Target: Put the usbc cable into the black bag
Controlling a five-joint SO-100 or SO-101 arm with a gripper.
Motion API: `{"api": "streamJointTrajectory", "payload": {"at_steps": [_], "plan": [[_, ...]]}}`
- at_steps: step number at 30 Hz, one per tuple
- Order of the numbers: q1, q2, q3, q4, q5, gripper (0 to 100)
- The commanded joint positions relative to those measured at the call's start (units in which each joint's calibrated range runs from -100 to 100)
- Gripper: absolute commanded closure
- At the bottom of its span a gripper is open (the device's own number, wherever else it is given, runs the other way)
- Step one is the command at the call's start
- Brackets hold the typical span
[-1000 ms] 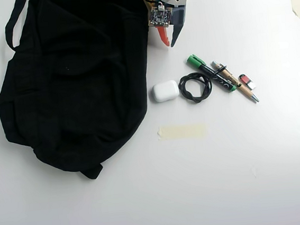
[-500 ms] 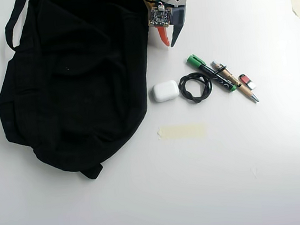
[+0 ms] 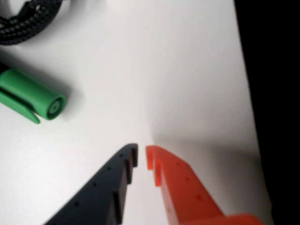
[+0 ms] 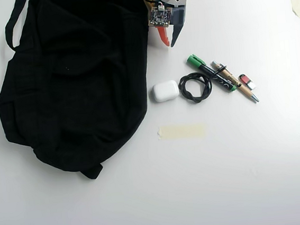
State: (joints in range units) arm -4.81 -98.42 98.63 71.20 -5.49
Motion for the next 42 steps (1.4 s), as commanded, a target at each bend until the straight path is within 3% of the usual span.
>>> {"api": "streamJointTrajectory", "payload": {"at_steps": [1,11,15,20,24,28,35,42], "plan": [[0.1,-1.1,0.6,0.7,0.2,98],[1.4,-1.1,0.6,1.0,0.3,98],[1.4,-1.1,-4.7,-3.8,-0.3,98],[-6.3,-1.1,-7.0,-12.3,0.8,98],[-8.7,-1.1,-9.5,-14.3,3.8,98],[-12.0,0.4,-13.4,-12.5,3.1,98],[-10.2,24.1,-28.7,-10.9,-3.1,98],[-9.2,58.8,-53.5,-0.9,-15.8,97]]}}
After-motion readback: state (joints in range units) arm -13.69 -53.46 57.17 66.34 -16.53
